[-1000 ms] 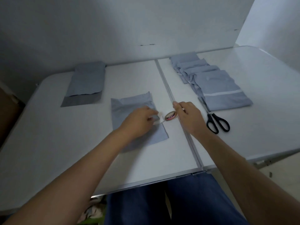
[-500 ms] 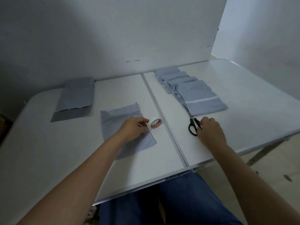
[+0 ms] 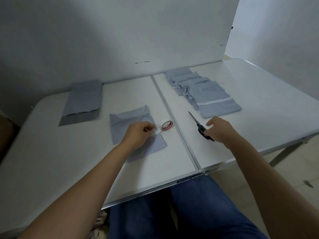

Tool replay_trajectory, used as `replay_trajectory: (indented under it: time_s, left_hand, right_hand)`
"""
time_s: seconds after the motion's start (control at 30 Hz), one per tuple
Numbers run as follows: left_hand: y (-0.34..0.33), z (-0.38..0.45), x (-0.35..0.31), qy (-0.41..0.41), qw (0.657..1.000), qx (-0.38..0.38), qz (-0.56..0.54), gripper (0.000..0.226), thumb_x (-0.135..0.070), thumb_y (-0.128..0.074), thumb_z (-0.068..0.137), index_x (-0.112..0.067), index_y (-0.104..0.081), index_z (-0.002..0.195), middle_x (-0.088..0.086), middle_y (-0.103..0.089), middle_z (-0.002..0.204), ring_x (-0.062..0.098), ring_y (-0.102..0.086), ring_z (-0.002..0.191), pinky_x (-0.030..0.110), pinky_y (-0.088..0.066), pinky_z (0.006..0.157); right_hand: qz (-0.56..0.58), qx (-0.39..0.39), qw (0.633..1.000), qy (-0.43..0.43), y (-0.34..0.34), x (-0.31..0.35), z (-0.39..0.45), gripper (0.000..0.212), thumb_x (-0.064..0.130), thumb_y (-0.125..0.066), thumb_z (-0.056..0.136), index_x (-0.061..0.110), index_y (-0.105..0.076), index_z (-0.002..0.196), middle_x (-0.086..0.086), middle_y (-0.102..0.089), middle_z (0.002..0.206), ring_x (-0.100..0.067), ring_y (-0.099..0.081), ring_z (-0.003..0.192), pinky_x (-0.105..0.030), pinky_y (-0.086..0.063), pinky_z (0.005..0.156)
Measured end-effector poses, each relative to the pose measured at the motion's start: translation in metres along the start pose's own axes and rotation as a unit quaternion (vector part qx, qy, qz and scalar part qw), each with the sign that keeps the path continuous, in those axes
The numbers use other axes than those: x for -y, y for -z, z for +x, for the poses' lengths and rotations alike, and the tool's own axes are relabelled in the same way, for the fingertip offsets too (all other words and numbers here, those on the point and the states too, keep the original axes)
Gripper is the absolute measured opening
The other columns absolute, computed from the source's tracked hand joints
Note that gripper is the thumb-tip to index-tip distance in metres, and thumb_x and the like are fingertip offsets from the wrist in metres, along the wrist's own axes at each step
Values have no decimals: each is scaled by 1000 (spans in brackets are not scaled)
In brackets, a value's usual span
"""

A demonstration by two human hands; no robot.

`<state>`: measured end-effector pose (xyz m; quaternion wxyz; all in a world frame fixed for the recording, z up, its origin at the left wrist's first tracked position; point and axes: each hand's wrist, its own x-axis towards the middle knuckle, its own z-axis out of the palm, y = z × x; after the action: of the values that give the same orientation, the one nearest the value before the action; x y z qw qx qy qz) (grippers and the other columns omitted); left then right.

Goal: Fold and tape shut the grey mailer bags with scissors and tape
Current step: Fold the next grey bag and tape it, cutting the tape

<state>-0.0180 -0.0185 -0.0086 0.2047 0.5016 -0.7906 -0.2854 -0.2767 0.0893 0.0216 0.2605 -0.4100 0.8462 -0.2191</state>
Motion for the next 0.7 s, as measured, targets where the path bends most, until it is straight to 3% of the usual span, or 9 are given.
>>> replay_trajectory:
  time_s: [0.07, 0.13, 0.17, 0.27, 0.37, 0.5, 0.7]
  left_hand:
    - [-3, -6, 3, -14, 1000, -17, 22, 23, -9, -60, 91, -17, -72, 109, -5, -68, 105, 6, -58, 90, 0, -34, 72]
    - [-6, -12, 5, -31, 998, -26, 42, 24, -9, -58, 93, -16, -71, 113, -2, -67, 107, 8, -57, 91, 6, -35, 77]
    - [-8, -15, 6, -40, 997, -30, 55, 25, -10, -57, 94, -16, -70, 114, 0, -67, 108, 12, -58, 93, 12, -37, 81]
    - [-16, -23, 11, -89, 989, -43, 109, 28, -8, -54, 94, -13, -69, 117, 4, -65, 113, 24, -57, 103, 27, -42, 87]
    - [-23, -33, 15, -145, 976, -66, 149, 29, -7, -53, 94, -10, -68, 119, 7, -64, 115, 28, -54, 101, 28, -41, 84]
    - [-28, -40, 18, -168, 966, -88, 174, 30, -12, -52, 95, -10, -66, 122, 5, -63, 119, 28, -54, 98, 38, -49, 82]
    - [-37, -44, 24, -164, 966, -109, 171, 33, -12, -52, 93, -10, -65, 123, 5, -62, 118, 30, -55, 98, 39, -49, 80]
  right_hand:
    - [199, 46, 979, -7, 1, 4, -7, 36, 9, -66, 86, 8, -52, 120, -18, -66, 108, -29, -69, 90, -38, -55, 87]
    - [358, 116, 926, 11, 3, 14, -19, 32, 3, -64, 89, 5, -53, 119, -17, -69, 103, -27, -72, 87, -36, -55, 88]
    - [375, 152, 914, 32, 3, 19, -26, 28, 5, -64, 90, 4, -56, 116, -14, -70, 99, -23, -72, 84, -33, -54, 85]
    - [342, 217, 911, 76, -5, 31, -42, 29, 25, -69, 88, 3, -68, 106, -6, -63, 78, -12, -60, 63, -20, -49, 61]
    - [274, 237, 930, 60, -14, 35, -48, 41, 43, -68, 85, 5, -71, 100, -2, -57, 61, -11, -51, 54, -19, -40, 50]
    - [163, 295, 939, 63, -21, 37, -50, 48, 55, -62, 83, 9, -69, 93, -5, -45, 57, -8, -48, 43, -24, -27, 51]
    - [88, 296, 949, 61, -24, 40, -58, 48, 50, -58, 89, 4, -69, 97, 1, -51, 50, -11, -49, 45, -23, -34, 54]
